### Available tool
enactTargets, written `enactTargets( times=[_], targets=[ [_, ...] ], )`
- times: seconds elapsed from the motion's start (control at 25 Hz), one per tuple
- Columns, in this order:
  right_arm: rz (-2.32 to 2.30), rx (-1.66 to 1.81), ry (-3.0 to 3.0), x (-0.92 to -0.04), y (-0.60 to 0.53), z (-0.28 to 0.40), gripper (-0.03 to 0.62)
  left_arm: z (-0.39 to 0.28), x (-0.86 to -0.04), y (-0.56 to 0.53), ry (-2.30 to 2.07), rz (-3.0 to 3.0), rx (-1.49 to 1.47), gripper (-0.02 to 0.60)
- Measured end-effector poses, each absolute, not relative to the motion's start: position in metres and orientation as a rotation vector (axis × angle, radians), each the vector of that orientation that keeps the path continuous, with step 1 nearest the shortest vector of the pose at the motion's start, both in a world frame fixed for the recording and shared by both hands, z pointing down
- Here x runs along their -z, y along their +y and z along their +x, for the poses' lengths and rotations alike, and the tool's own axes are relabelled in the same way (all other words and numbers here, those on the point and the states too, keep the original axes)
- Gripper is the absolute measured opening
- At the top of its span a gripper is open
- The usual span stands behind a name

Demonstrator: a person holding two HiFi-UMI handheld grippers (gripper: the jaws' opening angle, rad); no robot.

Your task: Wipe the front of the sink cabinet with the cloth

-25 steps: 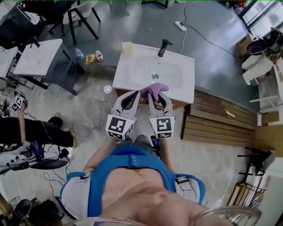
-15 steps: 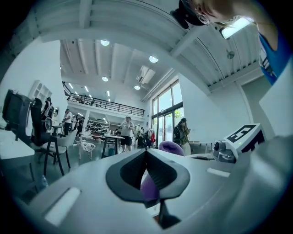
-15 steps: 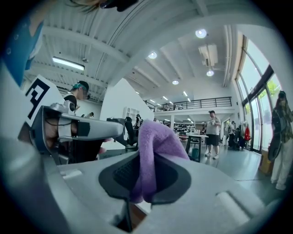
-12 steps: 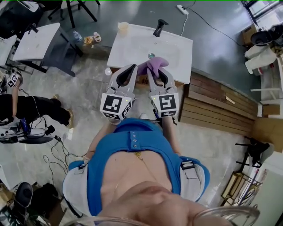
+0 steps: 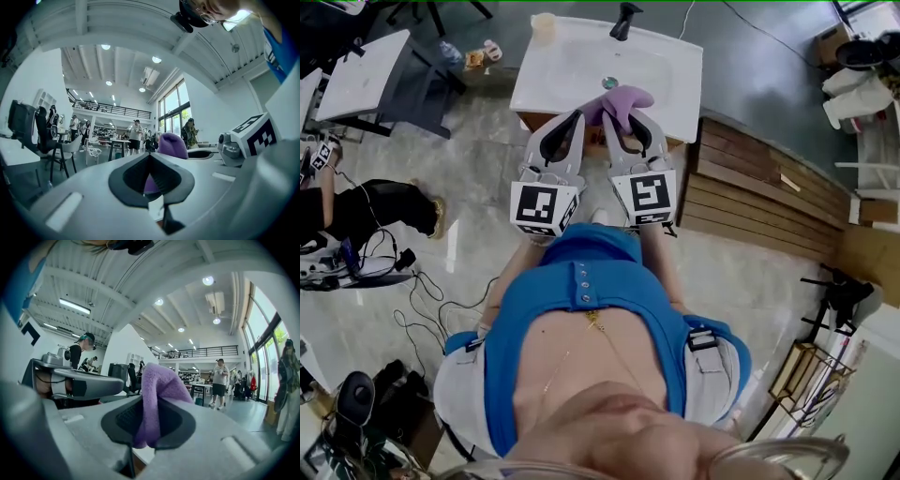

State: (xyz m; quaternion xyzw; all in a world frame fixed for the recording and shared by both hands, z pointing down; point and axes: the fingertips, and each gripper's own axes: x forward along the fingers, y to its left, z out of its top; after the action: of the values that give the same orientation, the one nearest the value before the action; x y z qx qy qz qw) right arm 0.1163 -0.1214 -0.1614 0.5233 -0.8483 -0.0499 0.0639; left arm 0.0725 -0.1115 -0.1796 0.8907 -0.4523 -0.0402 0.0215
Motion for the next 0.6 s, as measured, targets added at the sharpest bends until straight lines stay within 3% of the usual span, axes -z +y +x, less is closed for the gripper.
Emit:
enactTargets(
  times=[0.6],
  targets=[
    [1.509,0.175,-2.603,0.161,-0.122,0.134,0.06,0.084,0.167,-0.115,-1.331,2.787,0.117,-0.003]
  ],
)
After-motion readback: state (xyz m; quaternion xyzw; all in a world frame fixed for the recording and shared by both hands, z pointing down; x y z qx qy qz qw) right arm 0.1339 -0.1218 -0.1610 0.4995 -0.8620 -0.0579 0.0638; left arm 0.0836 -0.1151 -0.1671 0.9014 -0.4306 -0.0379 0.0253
